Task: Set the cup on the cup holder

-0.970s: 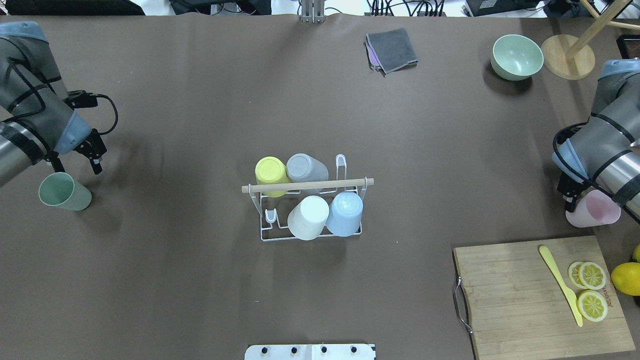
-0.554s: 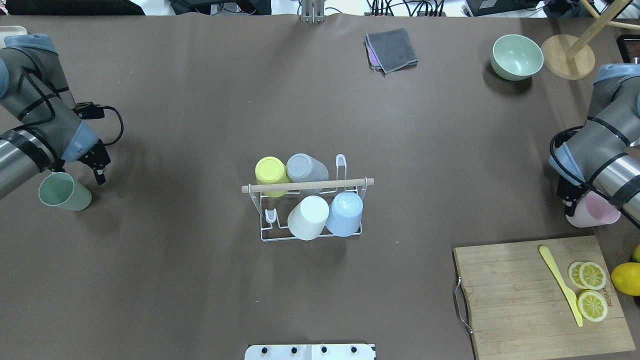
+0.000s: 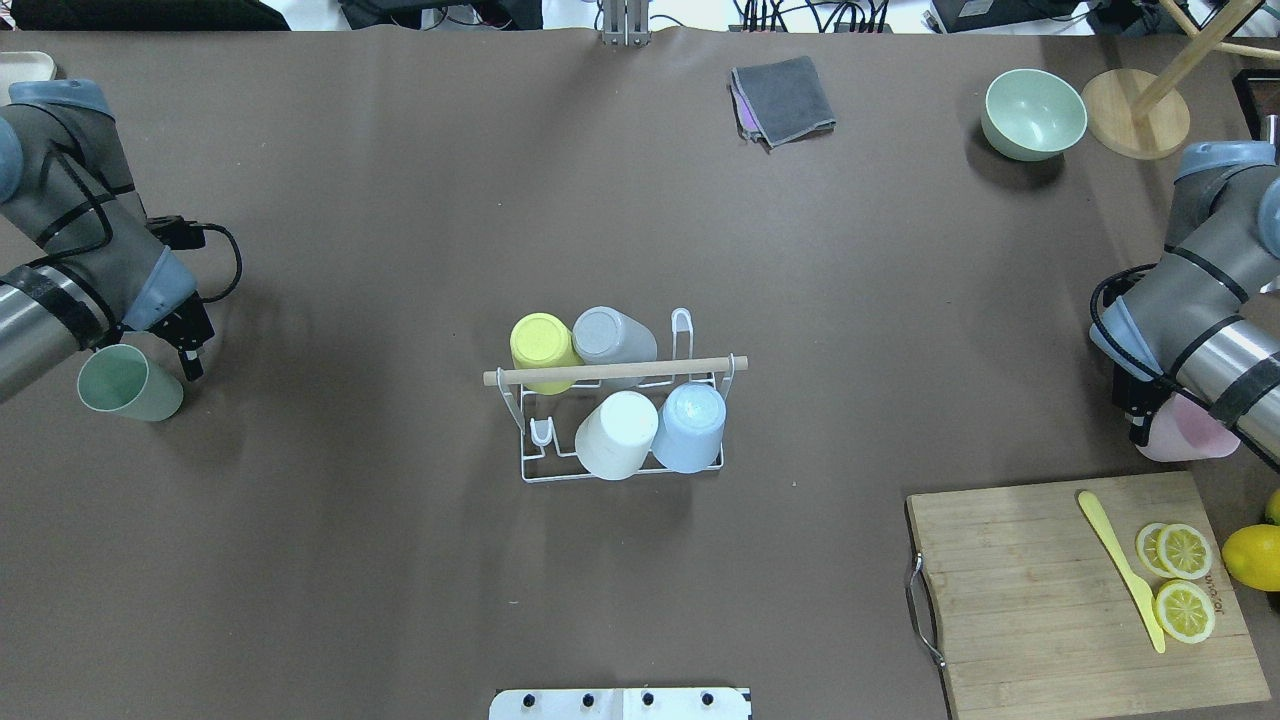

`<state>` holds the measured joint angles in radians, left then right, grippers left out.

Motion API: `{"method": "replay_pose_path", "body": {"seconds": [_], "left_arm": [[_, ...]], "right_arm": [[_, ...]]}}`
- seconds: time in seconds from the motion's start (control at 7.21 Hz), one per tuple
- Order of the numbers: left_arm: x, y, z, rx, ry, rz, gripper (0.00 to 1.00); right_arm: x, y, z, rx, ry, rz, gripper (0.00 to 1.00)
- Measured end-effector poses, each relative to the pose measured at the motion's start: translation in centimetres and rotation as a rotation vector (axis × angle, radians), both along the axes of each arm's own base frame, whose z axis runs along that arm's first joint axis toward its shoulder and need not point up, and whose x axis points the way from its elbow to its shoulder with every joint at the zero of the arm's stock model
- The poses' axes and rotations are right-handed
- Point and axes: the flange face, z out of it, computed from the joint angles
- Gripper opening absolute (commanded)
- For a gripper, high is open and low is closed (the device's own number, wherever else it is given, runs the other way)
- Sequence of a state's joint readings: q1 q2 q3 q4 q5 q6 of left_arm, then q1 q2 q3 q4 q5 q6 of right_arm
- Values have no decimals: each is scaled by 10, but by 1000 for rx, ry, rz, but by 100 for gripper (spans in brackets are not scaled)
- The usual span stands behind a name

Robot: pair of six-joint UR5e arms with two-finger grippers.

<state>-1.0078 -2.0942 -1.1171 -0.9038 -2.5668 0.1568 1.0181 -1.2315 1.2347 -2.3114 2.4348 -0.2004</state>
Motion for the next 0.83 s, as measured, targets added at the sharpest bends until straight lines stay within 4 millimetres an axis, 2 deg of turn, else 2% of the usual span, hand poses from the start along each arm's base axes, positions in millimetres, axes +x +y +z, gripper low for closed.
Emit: {"method": "replay_pose_path", "body": {"seconds": [0.28,0.42,0.69,0.83], "left_arm": [[3,5,0,-14,-5,14,98],[3,7,1,-20,-2,24,98],[2,11,2,-30,1,40,98],[3,13,3,-34,0,46,94]], "right_arm": [[1,-3,-2,8,-9,5,30],[9,-8,-5,22,-26,20,30],[38,-27,-22,92,-113,46,30],[51,-37,-31,132,-177,60,30]]}}
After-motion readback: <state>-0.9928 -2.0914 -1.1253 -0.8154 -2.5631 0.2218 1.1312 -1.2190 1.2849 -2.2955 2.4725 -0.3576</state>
